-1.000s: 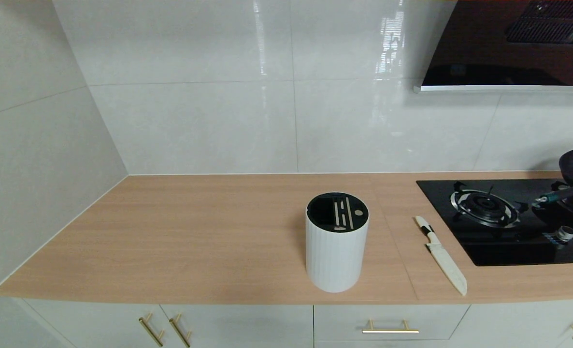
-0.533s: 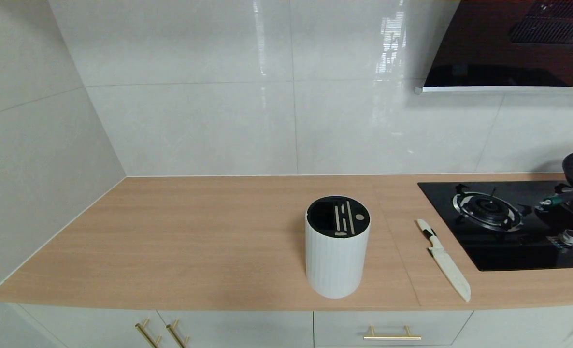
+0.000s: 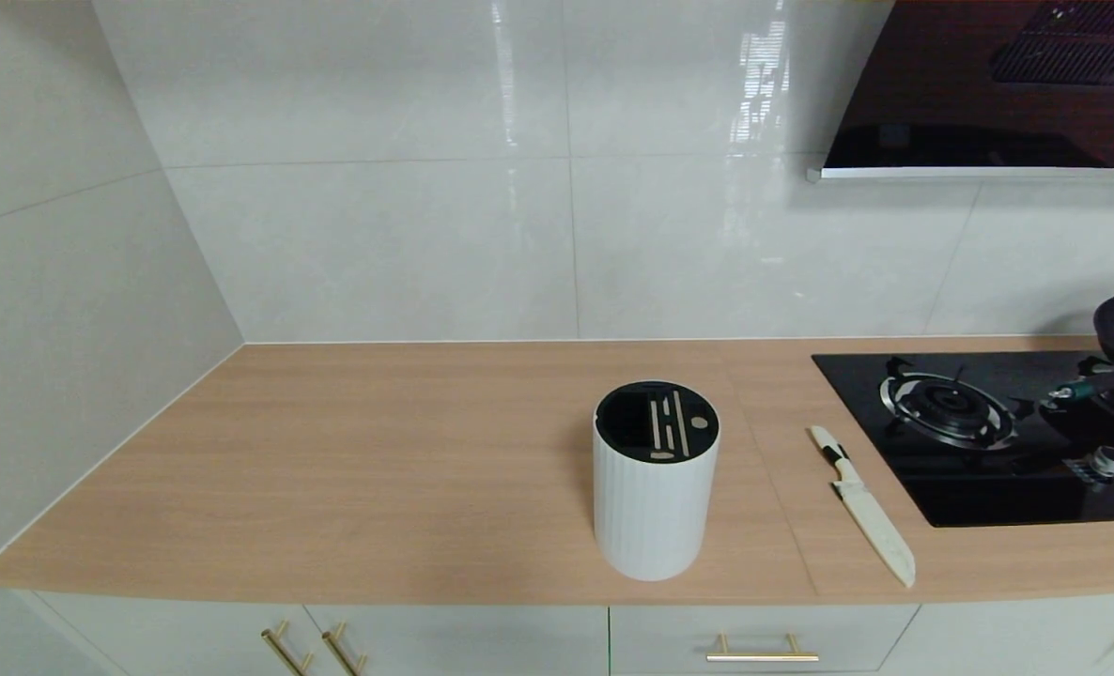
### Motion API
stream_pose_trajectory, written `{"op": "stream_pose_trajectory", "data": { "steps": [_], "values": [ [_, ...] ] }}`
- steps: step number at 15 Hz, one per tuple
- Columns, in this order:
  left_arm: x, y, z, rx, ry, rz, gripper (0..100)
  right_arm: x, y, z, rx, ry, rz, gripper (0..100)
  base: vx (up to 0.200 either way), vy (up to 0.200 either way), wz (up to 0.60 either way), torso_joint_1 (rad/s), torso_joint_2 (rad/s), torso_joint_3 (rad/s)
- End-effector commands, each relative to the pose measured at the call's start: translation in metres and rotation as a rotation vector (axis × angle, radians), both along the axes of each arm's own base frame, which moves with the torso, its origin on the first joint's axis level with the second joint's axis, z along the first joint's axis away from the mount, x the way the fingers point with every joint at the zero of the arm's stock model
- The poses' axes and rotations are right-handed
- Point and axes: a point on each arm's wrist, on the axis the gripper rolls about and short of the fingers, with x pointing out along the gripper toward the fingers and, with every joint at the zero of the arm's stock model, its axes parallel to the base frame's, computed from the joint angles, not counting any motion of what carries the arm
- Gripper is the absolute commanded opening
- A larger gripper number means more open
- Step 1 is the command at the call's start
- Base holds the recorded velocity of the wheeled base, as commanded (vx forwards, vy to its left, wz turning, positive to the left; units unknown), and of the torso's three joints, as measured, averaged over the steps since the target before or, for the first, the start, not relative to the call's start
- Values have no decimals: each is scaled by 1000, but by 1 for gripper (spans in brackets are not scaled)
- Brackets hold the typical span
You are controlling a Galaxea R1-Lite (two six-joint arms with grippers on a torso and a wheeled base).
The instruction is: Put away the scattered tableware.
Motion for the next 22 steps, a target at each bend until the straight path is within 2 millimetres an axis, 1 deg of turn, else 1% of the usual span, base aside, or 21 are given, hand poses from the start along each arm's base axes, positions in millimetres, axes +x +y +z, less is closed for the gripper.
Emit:
{"op": "stream_pose_trajectory", "data": {
  "steps": [1, 2, 3, 4, 5, 6, 8, 9, 11, 12, 14, 15, 17, 18, 19, 20, 22],
  "values": [
    [0, 0, 0, 0, 0, 1, 100, 23, 0, 51, 3, 120, 47, 100, 0, 0, 0, 0, 0, 0],
    [0, 0, 0, 0, 0, 1, 100, 46, 1, 63, -1, 230, 53, 100, 0, 0, 0, 0, 0, 0],
    [0, 0, 0, 0, 0, -1, 100, 74, 3, 74, -5, 338, 52, 100, 0, 0, 0, 0, 0, 0],
    [0, 0, 0, 0, 0, 1, 100, 93, 4, 82, -7, 391, 50, 100, 0, 0, 0, 0, 0, 0],
    [0, 0, 0, 0, 0, 1, 100, 129, 5, 94, -6, 460, 50, 100, 0, 0, 0, 0, 0, 0],
    [0, 0, 0, -1, 0, 1, 100, 156, 8, 99, -9, 496, 58, 100, 0, 0, 0, 0, 0, 0],
    [0, 0, 0, 0, 0, 1, 100, 205, 14, 96, -19, 567, 72, 100, 0, 0, 0, 0, 0, 0],
    [0, 0, 0, 0, 0, 1, 100, 227, 18, 90, -25, 607, 83, 100, 0, 0, 0, 0, 0, 0],
    [0, 0, 0, 0, 0, 1, 100, 264, 23, 73, -30, 678, 85, 100, 0, 0, 0, 0, 0, 0],
    [0, 0, 0, 0, 0, -1, 100, 282, 24, 63, -32, 684, 85, 100, 0, 0, 0, 0, 0, 0],
    [0, 0, 0, 0, 0, 1, 100, 307, 27, 44, -41, 679, 83, 100, 0, 0, 0, 0, 0, 0],
    [0, 0, 0, 0, 0, 1, 100, 313, 28, 39, -42, 678, 78, 100, 0, 0, 0, 0, 0, 0],
    [0, 0, 0, 0, 0, 1, 100, 346, 30, 21, -58, 705, 68, 100, 0, 0, 0, 0, 0, 0],
    [0, 0, 0, 0, 0, 1, 100, 358, 30, 7, -62, 742, 66, 100, 0, 0, 0, 0, 0, 0],
    [0, 0, 0, 0, 0, 1, 100, 361, 30, 1, -64, 759, 67, 100, 0, 0, 0, 0, 0, 0],
    [0, 0, 0, -1, 0, 1, 100, 369, 25, -25, -66, 826, 47, 100, 0, 0, 0, 0, 0, 0],
    [0, 0, 0, -1, 0, 1, 100, 381, 20, -47, -62, 841, 26, 100, 0, 0, 0, 0, 0, 0]
  ]
}}
